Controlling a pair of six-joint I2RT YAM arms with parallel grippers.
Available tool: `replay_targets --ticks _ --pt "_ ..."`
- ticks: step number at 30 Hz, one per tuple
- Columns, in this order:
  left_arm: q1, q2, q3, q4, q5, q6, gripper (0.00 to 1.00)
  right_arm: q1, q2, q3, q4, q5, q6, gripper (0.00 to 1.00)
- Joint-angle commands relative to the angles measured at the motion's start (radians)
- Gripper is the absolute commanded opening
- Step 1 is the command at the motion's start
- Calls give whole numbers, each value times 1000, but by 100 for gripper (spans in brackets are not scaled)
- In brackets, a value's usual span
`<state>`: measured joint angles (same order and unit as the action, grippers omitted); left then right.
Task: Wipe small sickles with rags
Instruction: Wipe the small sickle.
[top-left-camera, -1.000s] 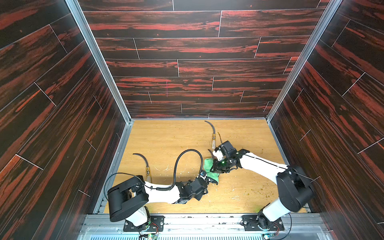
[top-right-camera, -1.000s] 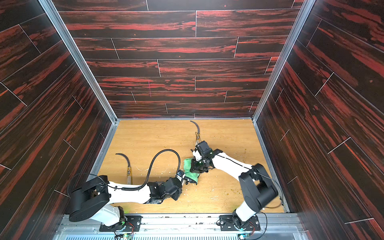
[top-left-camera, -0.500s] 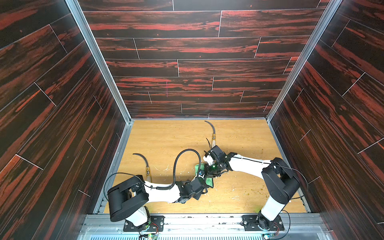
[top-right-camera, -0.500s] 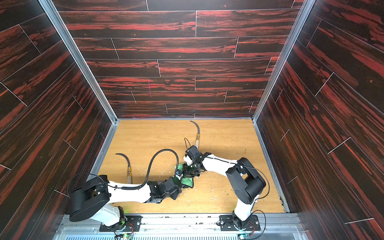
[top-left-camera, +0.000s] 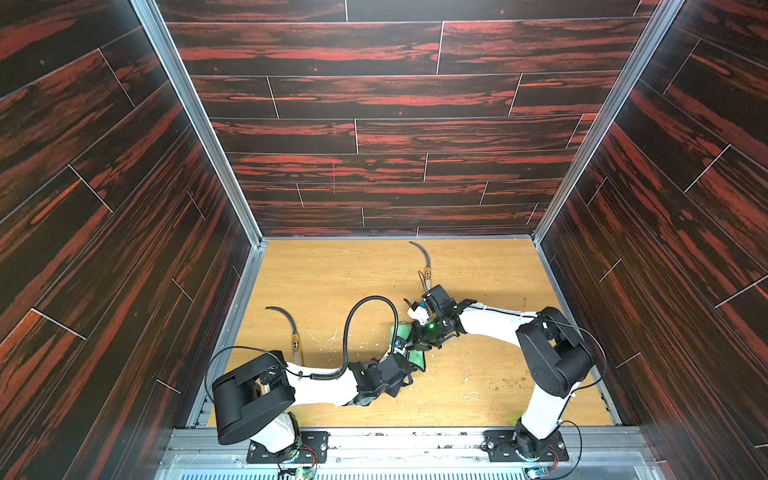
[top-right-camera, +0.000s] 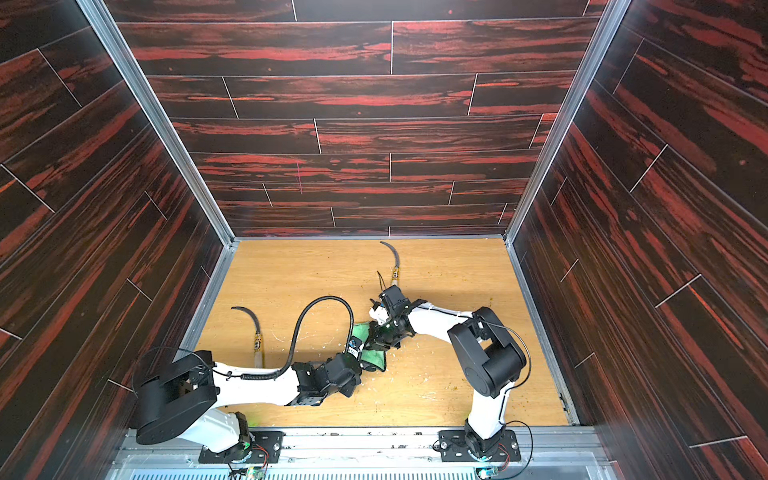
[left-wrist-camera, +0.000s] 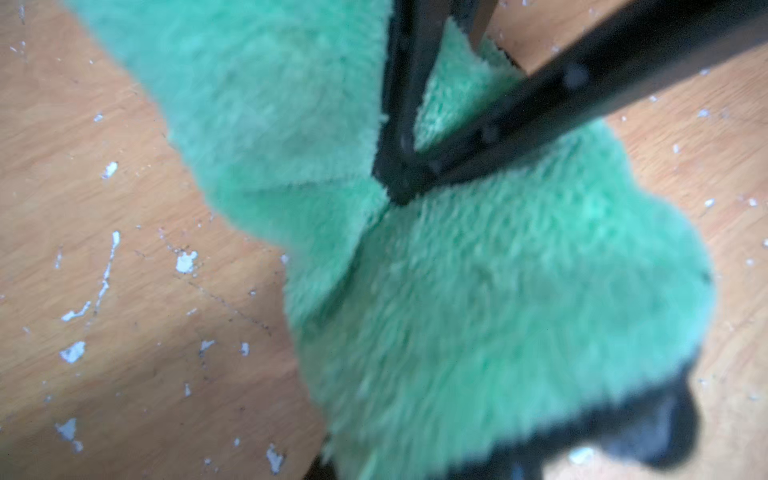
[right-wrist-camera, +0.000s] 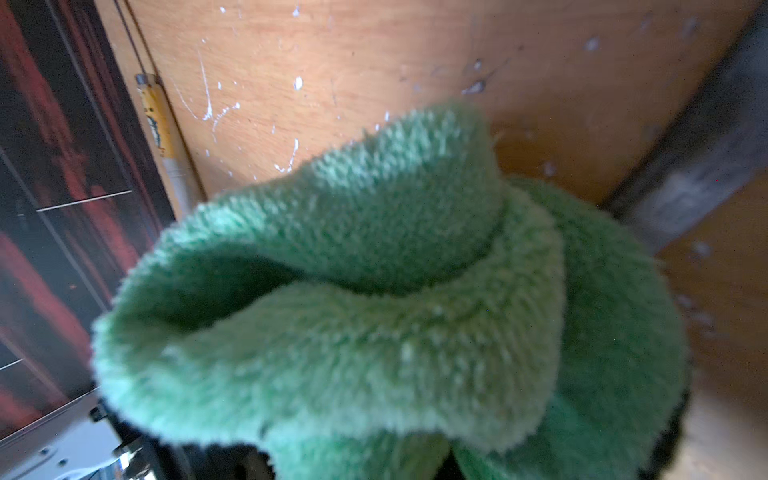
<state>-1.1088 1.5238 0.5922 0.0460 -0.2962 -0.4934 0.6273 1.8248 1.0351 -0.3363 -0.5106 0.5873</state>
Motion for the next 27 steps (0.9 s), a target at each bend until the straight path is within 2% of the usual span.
replay_targets --ticks 1,17,21,27 --pt "-13 -76 -26 23 24 5 0 -86 114 -39 -67 292 -42 0" --pt "-13 -117 -75 32 58 -10 0 -202 83 48 -87 303 -70 0" --pt "-13 -99 -65 31 55 -11 0 -203 28 52 -99 279 -88 0" --pt "-13 -37 -31 32 71 -9 0 -201 -135 39 -156 204 -115 0"
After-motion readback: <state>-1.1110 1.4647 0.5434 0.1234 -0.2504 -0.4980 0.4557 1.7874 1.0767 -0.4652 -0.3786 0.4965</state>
